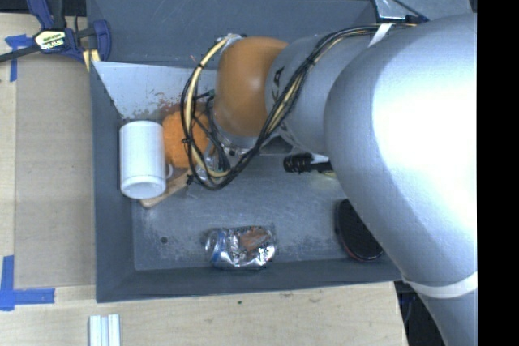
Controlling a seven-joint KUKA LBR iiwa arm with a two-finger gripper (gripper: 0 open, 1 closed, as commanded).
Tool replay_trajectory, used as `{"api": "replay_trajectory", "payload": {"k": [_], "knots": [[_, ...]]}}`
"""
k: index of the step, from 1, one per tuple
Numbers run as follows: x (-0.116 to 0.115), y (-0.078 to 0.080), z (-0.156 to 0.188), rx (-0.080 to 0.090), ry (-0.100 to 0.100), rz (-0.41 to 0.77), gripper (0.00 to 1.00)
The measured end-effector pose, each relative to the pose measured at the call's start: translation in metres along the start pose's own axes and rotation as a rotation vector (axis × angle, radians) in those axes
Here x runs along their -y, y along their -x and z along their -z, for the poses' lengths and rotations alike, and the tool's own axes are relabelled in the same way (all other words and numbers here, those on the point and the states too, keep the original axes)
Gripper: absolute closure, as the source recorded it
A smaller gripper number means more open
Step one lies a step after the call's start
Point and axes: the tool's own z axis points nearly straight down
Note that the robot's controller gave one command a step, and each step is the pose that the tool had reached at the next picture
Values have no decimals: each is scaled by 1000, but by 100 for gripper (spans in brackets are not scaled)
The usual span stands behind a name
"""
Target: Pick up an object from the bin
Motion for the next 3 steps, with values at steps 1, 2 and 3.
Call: {"api": "replay_trajectory", "payload": {"k": [1,2,3], "knots": [[-15,6,-2,5,-1,-1,0],[-13,-17,0,15,1,-41,0],[-23,2,-2,17,-2,-39,0]]}}
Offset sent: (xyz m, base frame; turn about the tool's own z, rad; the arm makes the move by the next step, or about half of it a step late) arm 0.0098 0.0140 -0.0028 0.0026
